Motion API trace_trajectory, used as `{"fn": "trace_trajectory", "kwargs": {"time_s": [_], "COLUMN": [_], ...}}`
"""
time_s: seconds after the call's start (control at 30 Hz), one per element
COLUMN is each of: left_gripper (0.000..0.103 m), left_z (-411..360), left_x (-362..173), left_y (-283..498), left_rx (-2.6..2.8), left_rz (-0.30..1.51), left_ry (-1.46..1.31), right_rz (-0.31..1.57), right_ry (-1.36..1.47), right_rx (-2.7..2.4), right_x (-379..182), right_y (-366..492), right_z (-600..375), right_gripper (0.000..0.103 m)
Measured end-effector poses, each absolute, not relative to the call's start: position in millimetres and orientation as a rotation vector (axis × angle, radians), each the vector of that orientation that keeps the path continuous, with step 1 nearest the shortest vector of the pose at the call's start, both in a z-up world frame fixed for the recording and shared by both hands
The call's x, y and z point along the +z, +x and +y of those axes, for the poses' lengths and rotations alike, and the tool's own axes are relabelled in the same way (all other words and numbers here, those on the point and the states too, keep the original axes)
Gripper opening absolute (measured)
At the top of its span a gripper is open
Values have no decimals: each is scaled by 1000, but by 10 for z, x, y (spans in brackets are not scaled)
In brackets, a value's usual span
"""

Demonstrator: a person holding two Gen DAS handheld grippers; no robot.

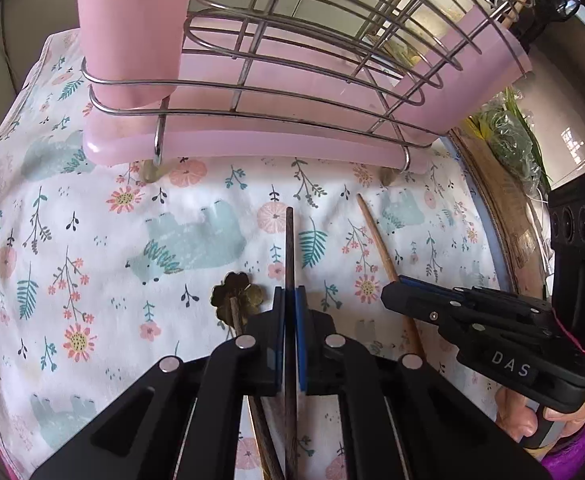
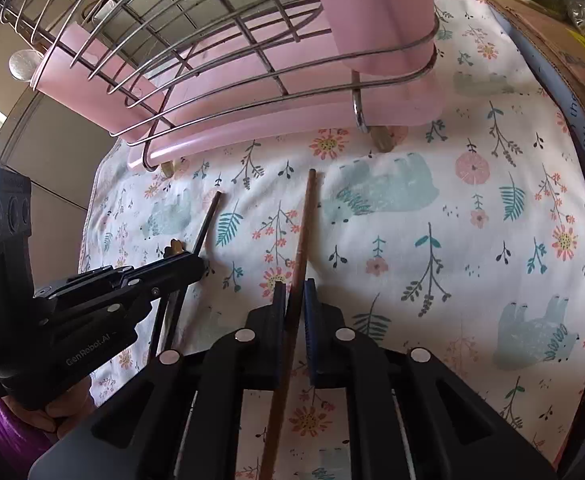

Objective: Organize utensils
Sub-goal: 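Lower the left gripper onto a dark chopstick while the right holds the wooden chopstick, then lift the wooden and dark chopsticks over the pink cup with both grippers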

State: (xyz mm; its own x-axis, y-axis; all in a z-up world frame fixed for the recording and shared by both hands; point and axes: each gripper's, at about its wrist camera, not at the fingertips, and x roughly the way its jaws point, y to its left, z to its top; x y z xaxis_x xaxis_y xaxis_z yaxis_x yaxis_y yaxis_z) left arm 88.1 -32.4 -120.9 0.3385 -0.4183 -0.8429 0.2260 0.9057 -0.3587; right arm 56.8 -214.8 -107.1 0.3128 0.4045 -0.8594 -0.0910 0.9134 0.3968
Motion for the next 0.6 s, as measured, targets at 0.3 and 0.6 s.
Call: {"fn": "trace_trajectory", "kwargs": {"time_s": [0.3,0.6], "left_gripper": [4,4], "left_z": [-64,203], "left_x": [-800,-176], "left_y": [514,40], "left_rx": [-458,-449], "left_rz": [974,715], "left_ry": [-294,-325], "right_rz": [970,707], "right_ry": [320,259], "right_rx": [334,317], "right_x": [-610,37], "right_y": [177,-265], "right_z": [-2283,-2362], "right_gripper": [7,7]}}
